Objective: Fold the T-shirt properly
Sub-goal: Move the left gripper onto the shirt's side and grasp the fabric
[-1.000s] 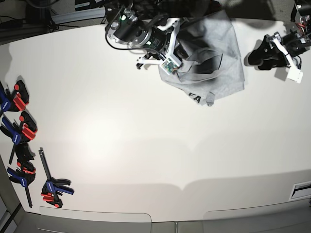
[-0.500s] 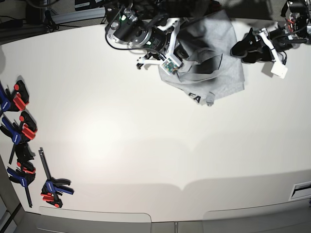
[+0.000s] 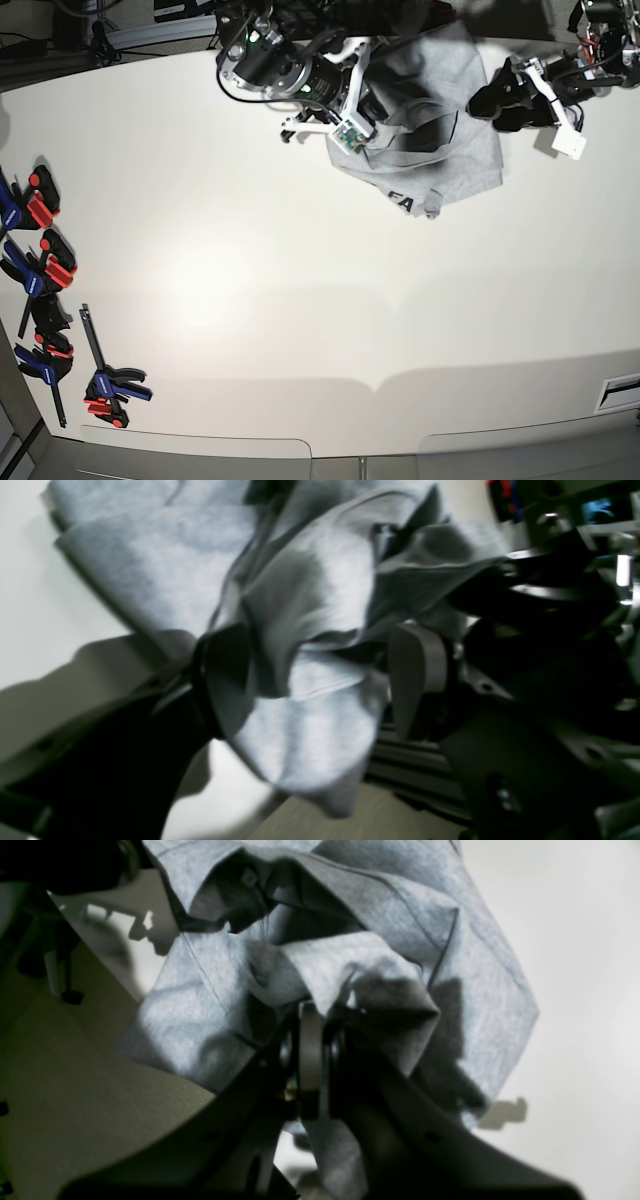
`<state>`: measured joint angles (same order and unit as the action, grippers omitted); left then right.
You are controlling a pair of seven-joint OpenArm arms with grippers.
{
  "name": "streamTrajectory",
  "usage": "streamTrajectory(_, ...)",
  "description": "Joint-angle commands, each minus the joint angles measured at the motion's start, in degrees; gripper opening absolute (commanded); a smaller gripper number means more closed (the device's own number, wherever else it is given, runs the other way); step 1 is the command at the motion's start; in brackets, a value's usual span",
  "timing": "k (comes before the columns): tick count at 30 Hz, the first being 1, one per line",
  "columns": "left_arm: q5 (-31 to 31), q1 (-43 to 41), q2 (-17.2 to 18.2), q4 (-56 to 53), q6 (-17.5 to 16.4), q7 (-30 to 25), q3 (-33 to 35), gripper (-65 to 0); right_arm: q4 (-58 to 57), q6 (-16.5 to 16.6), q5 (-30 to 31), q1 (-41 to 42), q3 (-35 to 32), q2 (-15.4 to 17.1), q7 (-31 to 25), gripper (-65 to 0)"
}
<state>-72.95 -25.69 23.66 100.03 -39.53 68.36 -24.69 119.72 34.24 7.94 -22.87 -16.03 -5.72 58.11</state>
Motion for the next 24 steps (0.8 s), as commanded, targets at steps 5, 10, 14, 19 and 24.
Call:
streamTrajectory(5,-0.61,0.31,0.79,0.94,-0.47,-2.89,-0.28,-24.6,1.01,-0.24,1.22,0.15,-0.17,-0.33,-1.38,-65.0)
streamTrajectory(10,-0.61,0.31,0.79,0.94,-0.47,-2.93,-0.28,-25.3,0.98,-0.24,1.22,0.15,-0.17,-0.33,-1.4,-65.0)
streamTrajectory(14,-0.59,0.31,0.79,0.94,-0.47,-2.8,-0.28,-25.5,1.01,-0.24,1.22,0.15,-0.17,-0.33,-1.49,-65.0)
streamTrajectory(19,-0.59,0.39,0.79,0.94,-0.47,-2.38,-0.26,-33.7,1.01,-0.24,1.22,0.15,-0.17,-0.33,-1.49,-65.0)
streamTrajectory(24,-0.59,1.14,0.79,0.94,-0.47,-2.01,-0.26,-55.9,1.01,-0.24,1.22,0.15,-0.17,-0.33,-1.49,-65.0)
